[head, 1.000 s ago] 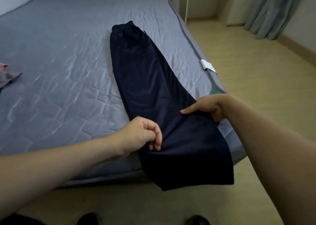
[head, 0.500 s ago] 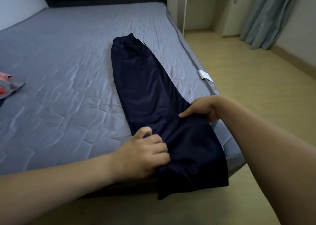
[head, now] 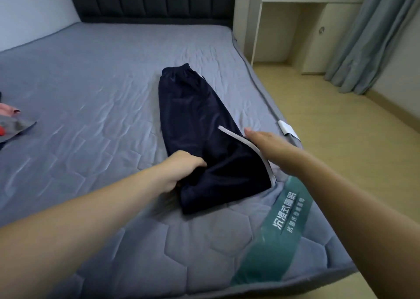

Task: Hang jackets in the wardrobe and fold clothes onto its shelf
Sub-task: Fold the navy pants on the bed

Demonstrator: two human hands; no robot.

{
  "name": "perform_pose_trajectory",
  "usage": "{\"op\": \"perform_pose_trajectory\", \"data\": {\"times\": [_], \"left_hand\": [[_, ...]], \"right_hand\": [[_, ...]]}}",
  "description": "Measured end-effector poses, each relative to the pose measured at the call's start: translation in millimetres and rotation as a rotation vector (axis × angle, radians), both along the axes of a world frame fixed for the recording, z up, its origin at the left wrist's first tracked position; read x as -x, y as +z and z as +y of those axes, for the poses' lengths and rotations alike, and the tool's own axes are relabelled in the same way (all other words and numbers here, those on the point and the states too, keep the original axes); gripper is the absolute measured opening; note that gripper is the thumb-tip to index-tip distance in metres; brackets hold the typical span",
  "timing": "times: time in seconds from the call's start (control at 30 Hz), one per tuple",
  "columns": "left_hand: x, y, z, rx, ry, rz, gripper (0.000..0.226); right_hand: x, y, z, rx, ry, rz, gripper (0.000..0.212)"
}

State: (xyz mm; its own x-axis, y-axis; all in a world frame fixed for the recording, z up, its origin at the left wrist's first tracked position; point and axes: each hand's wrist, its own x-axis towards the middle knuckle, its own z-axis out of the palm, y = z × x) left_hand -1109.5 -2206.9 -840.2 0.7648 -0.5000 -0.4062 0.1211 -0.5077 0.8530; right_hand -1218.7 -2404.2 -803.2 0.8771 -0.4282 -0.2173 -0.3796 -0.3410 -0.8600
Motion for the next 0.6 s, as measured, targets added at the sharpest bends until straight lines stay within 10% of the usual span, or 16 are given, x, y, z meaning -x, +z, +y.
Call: {"op": "perform_pose_trajectory", "data": {"times": [0.07, 0.2, 0.37, 0.6], "left_hand": [[-11.3, -5.1, -9.0, 0.069, 0.125, -0.042, 0.009], [-25.6, -12.0, -19.5, 0.223, 0.338, -0.100, 0.027], [-40.8, 1.8, -22.1, 0.300, 0.310, 0.406, 0.032], [-100.2, 8.7, -38.0, 0.528, 0.458, 0.181, 0.029]], "right_hand": [[-3.0, -0.1, 1.9, -0.253, 0.055, 0.034, 0.051], [-24.4, -11.5, 1.5, -0.111, 0.030, 0.131, 0.043], [-55.7, -15.1, -1.8, -0.166, -0.155, 0.226, 0.041], [-111.3, -13.1, -17.1, -0.356, -0.184, 0.194, 0.031]]}}
